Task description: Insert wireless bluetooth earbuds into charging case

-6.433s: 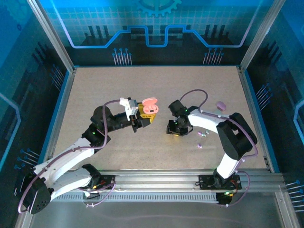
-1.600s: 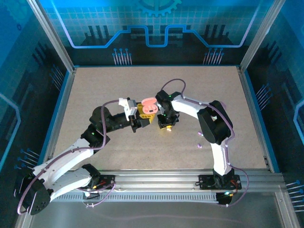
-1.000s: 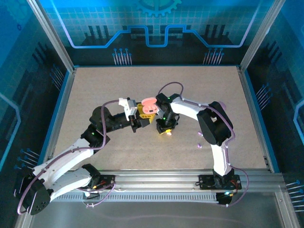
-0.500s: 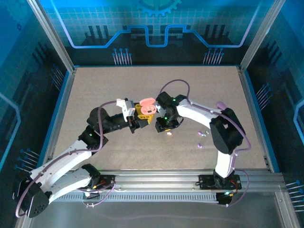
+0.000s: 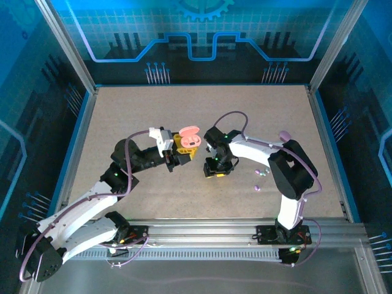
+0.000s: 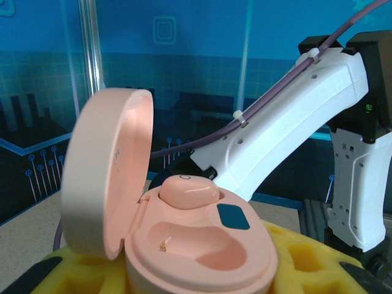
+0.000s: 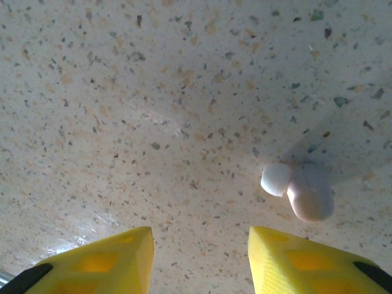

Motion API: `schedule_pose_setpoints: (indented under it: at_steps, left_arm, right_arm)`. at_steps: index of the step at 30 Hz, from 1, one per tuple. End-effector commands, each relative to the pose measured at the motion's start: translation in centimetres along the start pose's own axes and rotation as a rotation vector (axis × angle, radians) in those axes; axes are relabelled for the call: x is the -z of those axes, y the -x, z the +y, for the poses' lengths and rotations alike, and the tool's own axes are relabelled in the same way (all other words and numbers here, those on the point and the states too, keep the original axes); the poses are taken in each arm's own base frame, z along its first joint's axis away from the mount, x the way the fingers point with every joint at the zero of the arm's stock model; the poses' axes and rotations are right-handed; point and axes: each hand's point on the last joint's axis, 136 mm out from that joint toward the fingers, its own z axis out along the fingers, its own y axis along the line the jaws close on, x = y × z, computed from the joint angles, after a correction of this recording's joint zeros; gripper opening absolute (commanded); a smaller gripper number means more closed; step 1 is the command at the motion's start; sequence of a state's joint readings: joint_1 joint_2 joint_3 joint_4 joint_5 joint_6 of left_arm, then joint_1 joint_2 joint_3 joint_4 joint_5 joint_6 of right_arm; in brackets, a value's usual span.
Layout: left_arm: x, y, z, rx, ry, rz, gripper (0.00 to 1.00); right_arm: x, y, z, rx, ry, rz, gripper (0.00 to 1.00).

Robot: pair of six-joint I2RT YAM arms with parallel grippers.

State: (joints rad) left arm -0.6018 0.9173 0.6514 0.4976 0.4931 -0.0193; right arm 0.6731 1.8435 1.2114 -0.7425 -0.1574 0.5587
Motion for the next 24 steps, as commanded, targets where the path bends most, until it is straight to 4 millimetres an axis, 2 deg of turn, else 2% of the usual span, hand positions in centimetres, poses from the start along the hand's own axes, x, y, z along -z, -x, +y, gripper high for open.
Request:
schedule_pose_setpoints:
  at_steps: [1,11,24]
  left_arm:
    - [-0.2,1.2,-0.1,-0.034,0.003,-0.025,0.26]
    - [-0.5,1.0,0.1,-0.03,0.001,-0.019,0.26]
    - [-0.8,0.6,0.3,-0.023,-0.001,-0.009,0.26]
  right_arm:
    - [-0.8,0.1,-1.1,-0.039,-0.046,0.003,0.47]
    - [-0.7,0.4,-2.8,-0.071,-0.088,-0.007,0.47]
    - [-0.6,1.6,-3.6,-0.088,-0.111,-0.031,0.48]
